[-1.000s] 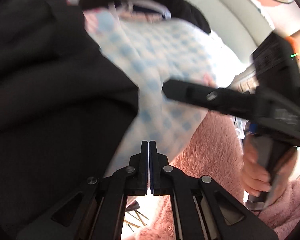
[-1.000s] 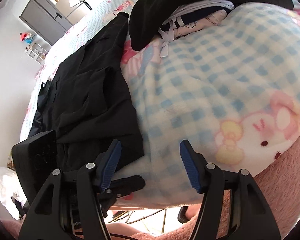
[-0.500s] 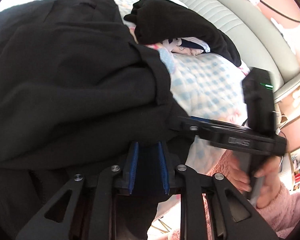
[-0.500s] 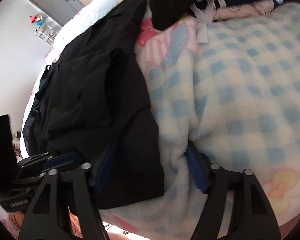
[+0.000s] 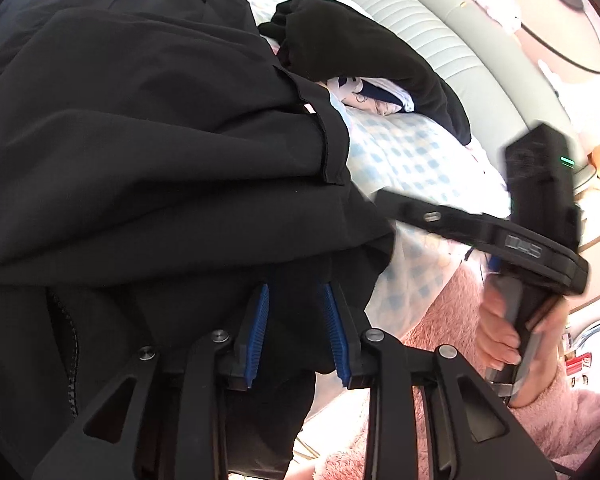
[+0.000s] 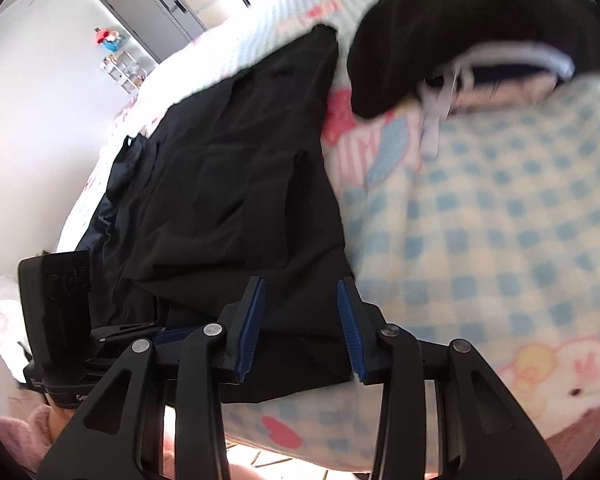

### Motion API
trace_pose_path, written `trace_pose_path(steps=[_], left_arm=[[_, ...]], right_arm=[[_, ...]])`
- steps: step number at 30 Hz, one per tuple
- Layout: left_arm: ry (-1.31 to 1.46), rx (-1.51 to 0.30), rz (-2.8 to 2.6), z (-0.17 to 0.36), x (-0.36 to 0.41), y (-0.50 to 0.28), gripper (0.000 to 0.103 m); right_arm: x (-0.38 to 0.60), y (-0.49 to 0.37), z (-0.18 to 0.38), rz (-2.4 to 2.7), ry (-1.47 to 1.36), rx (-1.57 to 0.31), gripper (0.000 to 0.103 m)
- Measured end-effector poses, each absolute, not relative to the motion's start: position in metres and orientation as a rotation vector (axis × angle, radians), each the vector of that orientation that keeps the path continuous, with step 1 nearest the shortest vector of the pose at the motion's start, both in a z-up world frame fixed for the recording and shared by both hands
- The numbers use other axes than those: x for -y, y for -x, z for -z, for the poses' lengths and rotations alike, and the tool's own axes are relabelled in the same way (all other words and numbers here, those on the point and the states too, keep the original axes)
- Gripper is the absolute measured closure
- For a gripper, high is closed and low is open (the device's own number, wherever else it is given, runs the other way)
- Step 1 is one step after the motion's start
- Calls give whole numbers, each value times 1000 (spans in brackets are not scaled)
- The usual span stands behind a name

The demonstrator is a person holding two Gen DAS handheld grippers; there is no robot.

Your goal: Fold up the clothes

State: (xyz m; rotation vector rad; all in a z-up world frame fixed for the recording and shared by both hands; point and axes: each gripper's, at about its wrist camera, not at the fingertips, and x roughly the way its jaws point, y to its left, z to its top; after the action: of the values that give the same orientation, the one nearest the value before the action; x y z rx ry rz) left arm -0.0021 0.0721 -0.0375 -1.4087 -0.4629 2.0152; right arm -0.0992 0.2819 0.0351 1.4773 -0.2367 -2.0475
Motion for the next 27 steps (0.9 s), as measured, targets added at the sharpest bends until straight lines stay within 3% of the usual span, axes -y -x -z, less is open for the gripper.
trace_pose_path(steps=[4,6,9,13,18,20,22,24,25,27], left_arm=[[1395,473,-2014,33,-70,8,72],[1371,480,-2016,26,-68,9,72],[1309,450,-2027,12,-73,14,72],[1260,464,-2017,3,-77,21,70],[1257,501,-2057,2,-73,21,70],[1235,523,-2061,-3,-70,21,69],[1206,588,-2040,-5,-64,24,64],[1167,721,-1973,-4,-53,31,58],[1168,786,-1934,1,-50,36,52],[1191,844,-1899,10,-47,46,52]], right_arm=[[-279,106,-28,2080,-1476,284,63],[-284,110,-15,2100,-1528,300,54],[-289,105,-8,2079,-1607,296,55],[-276,86,-34,2017,-1479,192,55],[-276,124,-2,2035,-1546,317,52],[-266,127,7,1990,-1558,306,43],[-271,125,5,1956,-1533,387,43],[-278,124,0,1920,-1503,481,50],[-282,123,-2,1901,-1487,527,60],[-289,121,-6,1863,-1454,618,65]])
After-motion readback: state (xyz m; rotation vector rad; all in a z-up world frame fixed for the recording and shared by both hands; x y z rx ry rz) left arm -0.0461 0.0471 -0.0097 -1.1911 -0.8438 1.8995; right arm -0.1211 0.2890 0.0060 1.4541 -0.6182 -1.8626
